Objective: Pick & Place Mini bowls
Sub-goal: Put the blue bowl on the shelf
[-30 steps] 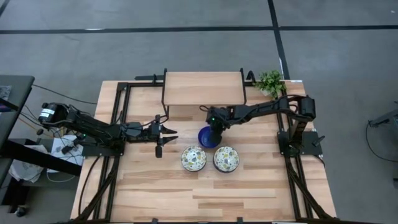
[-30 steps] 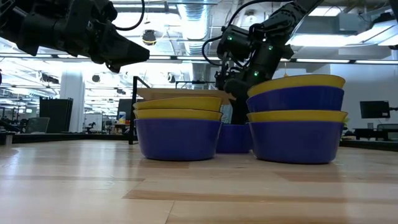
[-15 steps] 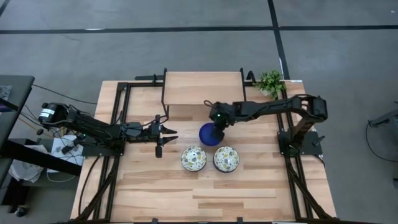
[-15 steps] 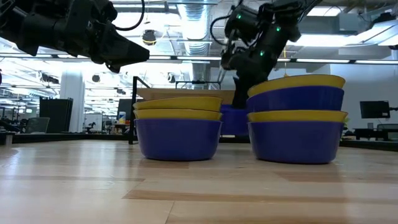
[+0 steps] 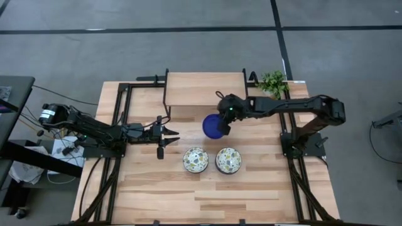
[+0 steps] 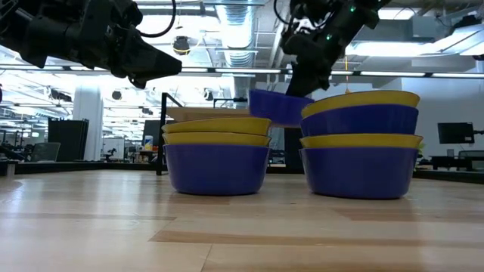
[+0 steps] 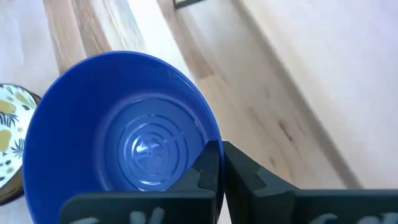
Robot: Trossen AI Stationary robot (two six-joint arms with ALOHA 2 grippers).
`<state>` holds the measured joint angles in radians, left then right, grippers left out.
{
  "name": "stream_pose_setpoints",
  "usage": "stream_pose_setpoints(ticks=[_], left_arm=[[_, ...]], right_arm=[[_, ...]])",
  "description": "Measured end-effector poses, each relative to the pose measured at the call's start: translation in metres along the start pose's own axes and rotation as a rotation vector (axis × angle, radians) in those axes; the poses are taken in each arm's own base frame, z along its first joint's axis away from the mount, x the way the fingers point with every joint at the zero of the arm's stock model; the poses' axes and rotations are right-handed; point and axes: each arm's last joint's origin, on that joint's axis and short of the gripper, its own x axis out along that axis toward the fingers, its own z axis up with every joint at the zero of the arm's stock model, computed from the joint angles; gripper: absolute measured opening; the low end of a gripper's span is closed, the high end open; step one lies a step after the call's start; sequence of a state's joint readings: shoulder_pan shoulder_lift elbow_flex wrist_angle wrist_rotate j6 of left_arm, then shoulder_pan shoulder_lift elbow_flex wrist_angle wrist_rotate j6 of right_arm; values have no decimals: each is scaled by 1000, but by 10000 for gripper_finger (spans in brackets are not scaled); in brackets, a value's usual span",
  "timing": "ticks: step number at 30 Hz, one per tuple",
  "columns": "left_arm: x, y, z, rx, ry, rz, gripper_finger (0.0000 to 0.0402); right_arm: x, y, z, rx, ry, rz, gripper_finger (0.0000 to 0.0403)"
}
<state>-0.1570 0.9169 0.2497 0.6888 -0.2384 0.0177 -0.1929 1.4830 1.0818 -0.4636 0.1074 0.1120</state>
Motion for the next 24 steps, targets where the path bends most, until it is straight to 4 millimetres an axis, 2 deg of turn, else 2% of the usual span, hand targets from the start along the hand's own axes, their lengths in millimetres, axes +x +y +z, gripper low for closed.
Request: stream_pose_setpoints(ticks=[8, 15, 19, 24], left_arm=[[0, 0, 0, 0, 0, 0, 90], [0, 0, 0, 0, 0, 0, 90], [0, 0, 0, 0, 0, -1, 90], [0, 0, 0, 0, 0, 0, 90]], right_arm=[[-34, -26, 25, 40, -105, -46, 0], [-66, -61, 56, 96, -143, -125, 0], [-81, -85, 64, 150, -169, -180, 0], [-88, -112, 61, 218, -152, -212, 0]])
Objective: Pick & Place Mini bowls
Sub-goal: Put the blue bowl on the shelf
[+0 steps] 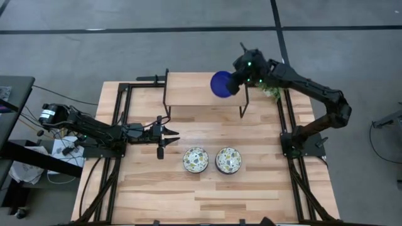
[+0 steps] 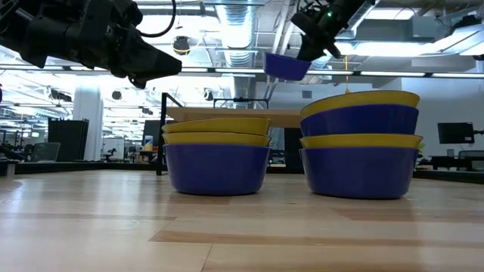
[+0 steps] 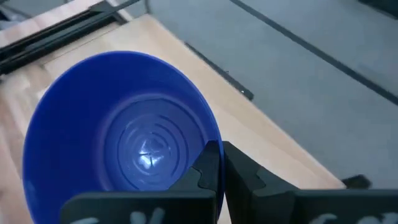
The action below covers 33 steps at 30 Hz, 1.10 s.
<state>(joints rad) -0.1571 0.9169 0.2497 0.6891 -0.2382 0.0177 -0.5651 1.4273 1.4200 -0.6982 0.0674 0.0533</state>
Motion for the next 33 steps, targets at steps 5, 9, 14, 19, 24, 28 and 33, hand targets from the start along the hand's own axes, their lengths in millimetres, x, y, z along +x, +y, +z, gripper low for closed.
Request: stream_pose_setpoints(ticks=[5, 9, 14, 19, 24, 28, 33], left_arm=[[0, 0, 0, -1, -3, 0, 90], [0, 0, 1, -1, -5, 0, 90], [0, 0, 1, -1, -6, 0, 90], [0, 0, 1, -2, -7, 0, 90], [0, 0, 1, -2, -7, 0, 90], [0, 0, 1, -2, -7, 1, 90], [0, 0, 1, -2, -7, 0, 90]], right_arm=[[1, -17, -2, 38, 31, -28, 0], [1, -21, -2, 49, 31, -39, 0], [15, -21, -4, 46, 62, -38, 0], [42, -25, -5, 52, 111, -40, 0], [55, -32, 1, 65, 127, -55, 0], [64, -35, 1, 64, 159, -51, 0], [65, -38, -3, 72, 221, -55, 0]])
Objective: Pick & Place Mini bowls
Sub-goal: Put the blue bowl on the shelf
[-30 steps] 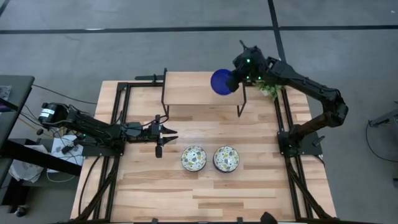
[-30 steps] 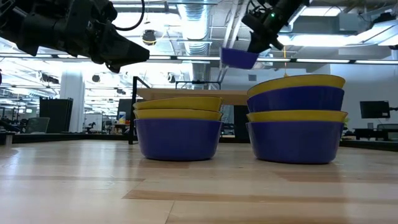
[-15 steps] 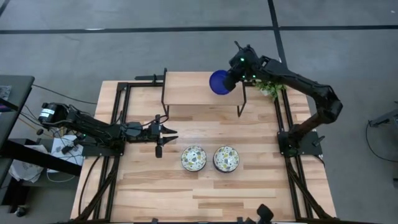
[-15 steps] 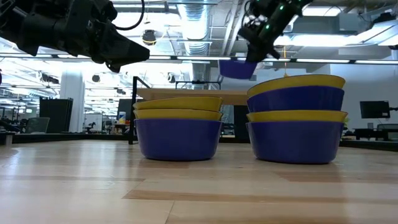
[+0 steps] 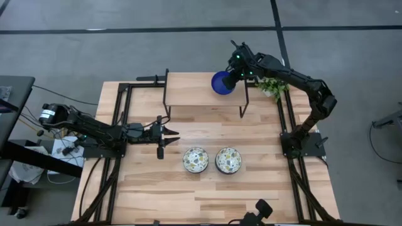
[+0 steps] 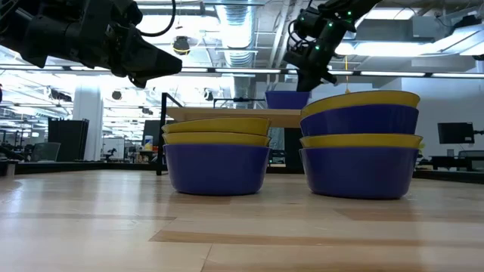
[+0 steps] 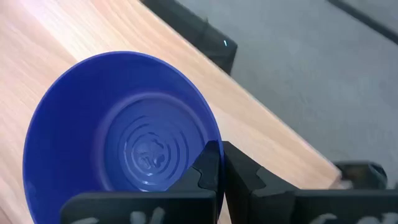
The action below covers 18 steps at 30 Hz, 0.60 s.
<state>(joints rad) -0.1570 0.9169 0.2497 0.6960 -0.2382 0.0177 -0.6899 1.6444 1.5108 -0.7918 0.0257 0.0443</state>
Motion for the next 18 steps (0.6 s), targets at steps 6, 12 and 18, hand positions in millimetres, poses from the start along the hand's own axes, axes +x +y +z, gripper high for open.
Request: stream_pose_setpoints(ticks=[6, 12, 18], left_arm=[[0, 0, 0, 0, 0, 0, 90], [0, 0, 0, -21, 0, 0, 90], [0, 0, 0, -23, 0, 0, 90]], right_arm=[[-7, -5, -2, 9, 7, -8, 0], [-6, -7, -6, 4, 54, -14, 0], [-6, -7, -7, 0, 63, -14, 0]])
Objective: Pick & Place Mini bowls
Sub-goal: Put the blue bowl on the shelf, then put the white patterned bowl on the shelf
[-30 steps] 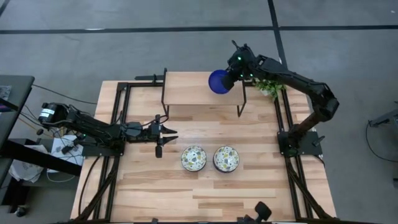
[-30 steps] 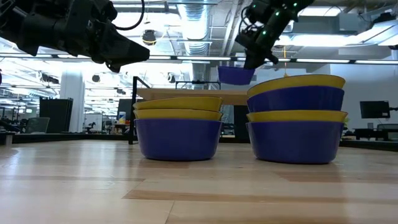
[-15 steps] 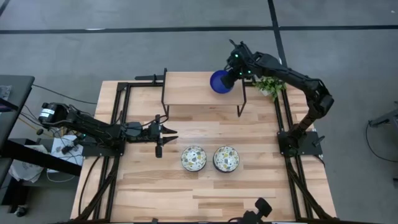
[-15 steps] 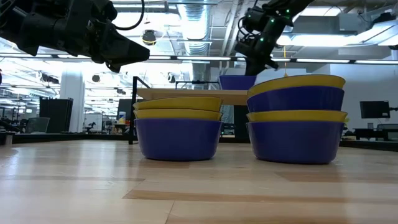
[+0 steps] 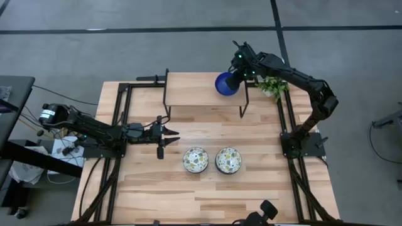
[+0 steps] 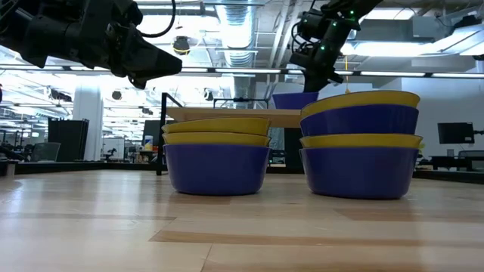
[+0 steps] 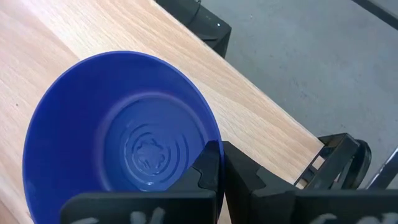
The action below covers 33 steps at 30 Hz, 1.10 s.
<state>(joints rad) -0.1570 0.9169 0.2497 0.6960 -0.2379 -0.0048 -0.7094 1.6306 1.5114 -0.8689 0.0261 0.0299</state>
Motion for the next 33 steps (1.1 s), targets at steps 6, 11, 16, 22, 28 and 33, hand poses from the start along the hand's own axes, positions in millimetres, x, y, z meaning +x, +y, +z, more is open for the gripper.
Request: stream_pose_setpoints(ticks=[6, 11, 16, 22, 28, 33], left_arm=[[0, 0, 0, 0, 0, 0, 90], [0, 0, 0, 0, 0, 0, 90], [0, 0, 0, 0, 0, 0, 90], [0, 0, 0, 0, 0, 0, 90], [0, 0, 0, 0, 0, 0, 90], [0, 0, 0, 0, 0, 0, 90]], right_arm=[[0, 0, -2, -6, 20, 0, 0], [0, 0, -5, -13, 47, -1, 0], [0, 0, -4, -13, 44, -1, 2], [-5, 0, -1, -16, 34, -1, 25], [-10, 0, 4, -15, 11, 0, 56], [-11, 0, 4, -32, 8, 0, 76]])
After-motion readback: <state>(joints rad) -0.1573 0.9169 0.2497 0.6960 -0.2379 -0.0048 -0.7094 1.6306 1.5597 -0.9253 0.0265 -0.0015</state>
